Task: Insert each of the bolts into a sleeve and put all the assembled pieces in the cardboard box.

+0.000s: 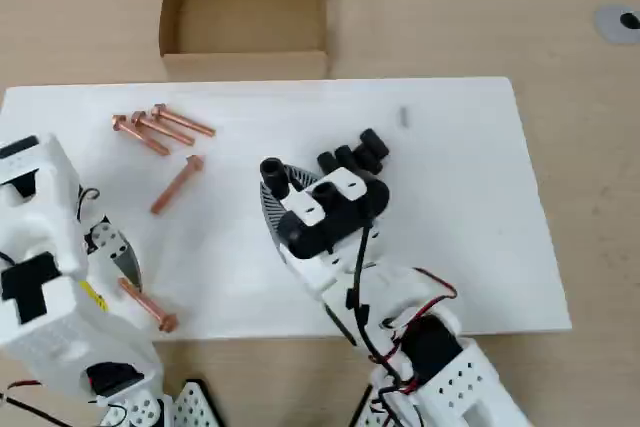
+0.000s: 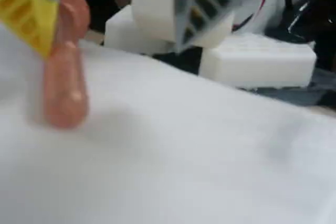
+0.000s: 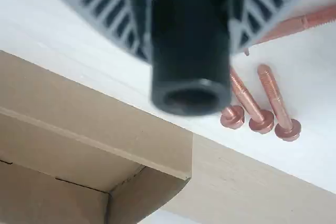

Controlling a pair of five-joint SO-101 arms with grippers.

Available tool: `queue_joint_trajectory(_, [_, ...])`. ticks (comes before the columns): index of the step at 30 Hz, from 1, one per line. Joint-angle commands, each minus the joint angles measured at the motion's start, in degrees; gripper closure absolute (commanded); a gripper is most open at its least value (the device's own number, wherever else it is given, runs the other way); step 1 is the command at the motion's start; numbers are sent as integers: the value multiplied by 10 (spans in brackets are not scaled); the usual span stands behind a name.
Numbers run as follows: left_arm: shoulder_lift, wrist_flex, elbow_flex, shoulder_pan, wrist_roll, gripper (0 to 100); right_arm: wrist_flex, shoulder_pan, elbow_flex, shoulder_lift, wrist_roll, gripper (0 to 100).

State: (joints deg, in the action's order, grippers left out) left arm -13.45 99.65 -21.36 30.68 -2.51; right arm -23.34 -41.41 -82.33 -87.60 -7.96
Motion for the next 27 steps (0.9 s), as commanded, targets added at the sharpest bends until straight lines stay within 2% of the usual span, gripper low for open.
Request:
queue_joint_trajectory(1, [-14, -16, 19, 4, -1, 834, 0, 7, 15, 1, 4, 989])
queue_joint_trajectory(7, [-48, -65, 13, 4, 2, 997, 0, 7, 16, 1, 4, 989])
queue_joint_trajectory(12, [-65, -90, 11, 4, 8, 990, 0, 7, 16, 1, 4, 989])
queue_joint_trajectory(16, [-50, -86, 38, -4, 55, 990, 0, 7, 14, 1, 4, 989])
queue_joint_trajectory(22, [76, -26, 129, -34, 171, 990, 0, 7, 14, 1, 4, 989])
queue_joint_trajectory(27, [199, -10, 177, -50, 334, 991, 0, 7, 16, 1, 4, 989])
